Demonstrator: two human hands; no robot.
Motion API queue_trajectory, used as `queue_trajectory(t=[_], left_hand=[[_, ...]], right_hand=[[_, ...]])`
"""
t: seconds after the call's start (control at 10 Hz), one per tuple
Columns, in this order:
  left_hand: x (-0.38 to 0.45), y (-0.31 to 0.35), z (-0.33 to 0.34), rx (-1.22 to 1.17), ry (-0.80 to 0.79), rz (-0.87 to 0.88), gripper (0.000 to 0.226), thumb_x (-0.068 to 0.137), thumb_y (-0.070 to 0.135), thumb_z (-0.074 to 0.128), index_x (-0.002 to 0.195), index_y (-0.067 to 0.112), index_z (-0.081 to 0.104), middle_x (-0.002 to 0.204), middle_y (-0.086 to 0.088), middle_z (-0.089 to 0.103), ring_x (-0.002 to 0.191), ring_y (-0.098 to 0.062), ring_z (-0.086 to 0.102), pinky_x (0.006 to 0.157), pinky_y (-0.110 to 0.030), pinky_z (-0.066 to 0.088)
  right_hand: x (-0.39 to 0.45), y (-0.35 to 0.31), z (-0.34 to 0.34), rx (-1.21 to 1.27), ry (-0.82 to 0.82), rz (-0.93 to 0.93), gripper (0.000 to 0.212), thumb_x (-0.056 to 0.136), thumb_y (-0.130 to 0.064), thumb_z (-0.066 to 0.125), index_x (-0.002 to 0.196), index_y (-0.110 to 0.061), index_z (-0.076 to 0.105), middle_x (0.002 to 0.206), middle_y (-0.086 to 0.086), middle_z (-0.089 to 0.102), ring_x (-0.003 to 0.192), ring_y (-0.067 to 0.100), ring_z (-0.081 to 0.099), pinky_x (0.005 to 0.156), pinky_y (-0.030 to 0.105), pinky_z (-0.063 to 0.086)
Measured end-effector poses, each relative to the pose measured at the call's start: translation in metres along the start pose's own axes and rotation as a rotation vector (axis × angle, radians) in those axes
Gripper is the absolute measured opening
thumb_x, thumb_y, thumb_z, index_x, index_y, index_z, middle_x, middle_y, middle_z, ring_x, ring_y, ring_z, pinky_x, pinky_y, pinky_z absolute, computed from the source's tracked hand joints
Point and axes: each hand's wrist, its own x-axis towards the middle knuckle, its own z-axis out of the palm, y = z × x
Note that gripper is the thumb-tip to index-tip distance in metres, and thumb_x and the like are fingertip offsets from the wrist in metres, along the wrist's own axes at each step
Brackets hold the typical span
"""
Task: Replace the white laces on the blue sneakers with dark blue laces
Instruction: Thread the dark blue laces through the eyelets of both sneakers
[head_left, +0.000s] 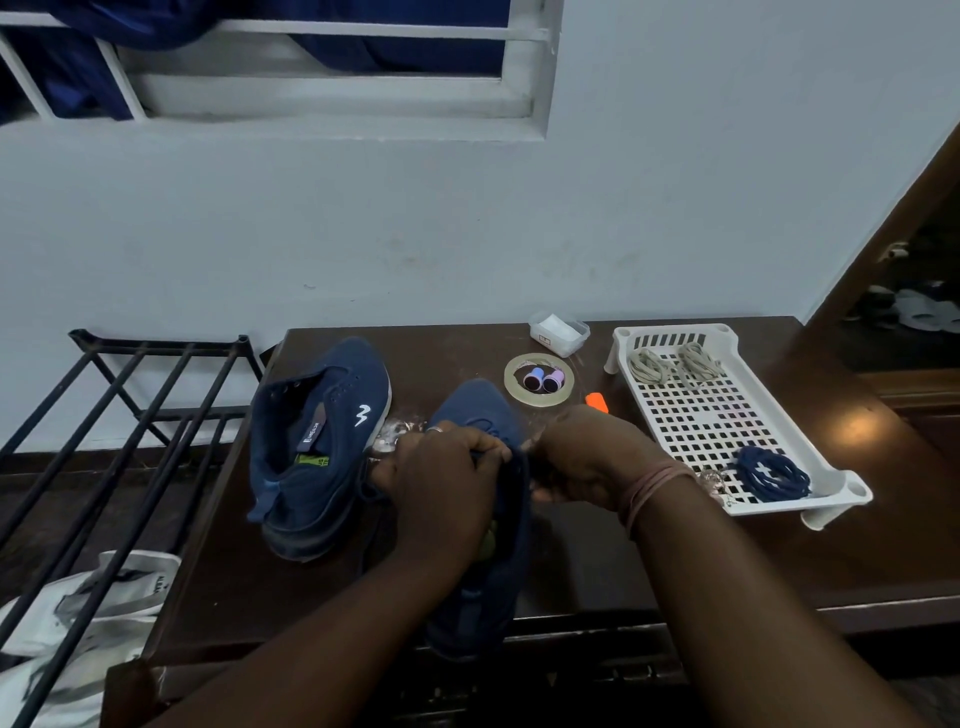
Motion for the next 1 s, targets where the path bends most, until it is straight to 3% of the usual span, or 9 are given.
queue_trajectory(t=[0.2,0.3,0.4,0.5,0.6,0.7,0.8,0.9,1.0], left_hand=[[0.005,0.003,-0.004,-0.097,-0.012,-0.156,0.029,0.071,0.067,0.053,0.089,0.047,0.062,0.100,0.017,0.066,0.106,-0.016,0.058,0.096,-0.045,0.045],[0.017,0.004,-0.022,-0.220,-0.039,-0.304,0.015,0.089,0.049,0.059,0.091,0.035,0.064,0.097,0.014,0.066,0.104,-0.018,0.061,0.094,-0.044,0.050],[0.032,-0.004,-0.044,-0.266,-0.186,-0.354,0.012,0.096,0.028,0.053,0.098,0.027,0.065,0.097,0.006,0.068,0.088,-0.016,0.065,0.071,-0.030,0.052],[0.035,-0.019,-0.057,-0.168,-0.349,-0.335,0.009,0.096,0.027,0.056,0.101,0.025,0.064,0.099,0.002,0.068,0.089,-0.015,0.064,0.079,-0.031,0.052],[0.031,-0.023,-0.059,-0.084,-0.504,-0.277,0.009,0.097,0.027,0.060,0.096,0.024,0.068,0.099,0.005,0.068,0.091,-0.011,0.064,0.080,-0.026,0.049],[0.030,-0.018,-0.058,-0.072,-0.515,-0.232,0.017,0.097,0.022,0.061,0.092,0.012,0.073,0.087,0.007,0.068,0.075,-0.002,0.059,0.061,-0.017,0.041],[0.030,-0.014,-0.060,0.013,-0.482,-0.215,0.017,0.096,0.018,0.059,0.086,0.012,0.071,0.086,0.005,0.068,0.074,-0.003,0.060,0.059,-0.017,0.042],[0.033,-0.017,-0.061,0.090,-0.461,-0.175,0.016,0.095,0.013,0.053,0.091,0.004,0.066,0.091,-0.008,0.071,0.084,-0.020,0.065,0.068,-0.027,0.045],[0.040,-0.005,-0.072,-0.009,-0.421,-0.121,0.014,0.072,0.013,0.080,0.071,0.008,0.067,0.065,-0.008,0.063,0.067,-0.020,0.065,0.053,-0.022,0.042]], right_hand=[[-0.007,-0.005,0.003,0.013,0.074,-0.114,0.021,0.096,0.000,0.042,0.081,0.000,0.057,0.075,0.017,0.057,0.065,0.027,0.053,0.064,0.036,0.043],[-0.003,-0.005,-0.017,0.608,0.450,-0.382,0.019,0.093,-0.007,0.044,0.081,0.001,0.056,0.074,0.014,0.058,0.062,0.023,0.056,0.062,0.031,0.048],[-0.003,-0.004,-0.031,0.670,0.912,-0.569,0.027,0.087,-0.021,0.040,0.100,-0.002,0.054,0.089,0.007,0.061,0.075,0.020,0.059,0.068,0.031,0.048],[0.000,-0.002,-0.025,0.263,0.831,-0.569,0.014,0.088,-0.018,0.040,0.094,-0.013,0.052,0.086,0.001,0.056,0.077,0.019,0.054,0.067,0.030,0.044],[0.000,0.006,-0.009,-0.338,0.311,-0.383,0.021,0.092,-0.019,0.050,0.098,-0.008,0.067,0.088,0.007,0.061,0.083,0.024,0.056,0.072,0.034,0.046],[-0.005,0.005,-0.002,-0.640,0.161,-0.310,0.022,0.096,-0.022,0.057,0.102,-0.004,0.069,0.098,0.011,0.067,0.095,0.028,0.063,0.078,0.031,0.047],[-0.009,-0.007,-0.008,-0.129,0.169,-0.308,0.014,0.090,-0.011,0.054,0.090,-0.008,0.068,0.086,0.012,0.069,0.079,0.030,0.066,0.068,0.032,0.049],[-0.020,-0.015,-0.026,0.967,0.211,-0.268,0.024,0.087,-0.013,0.033,0.066,-0.017,0.043,0.059,0.007,0.047,0.049,0.021,0.049,0.057,0.029,0.042],[-0.028,-0.008,-0.034,0.753,0.332,-0.317,0.020,0.090,-0.017,0.043,0.077,-0.013,0.058,0.054,0.002,0.035,0.037,0.014,0.028,0.043,0.023,0.029]])
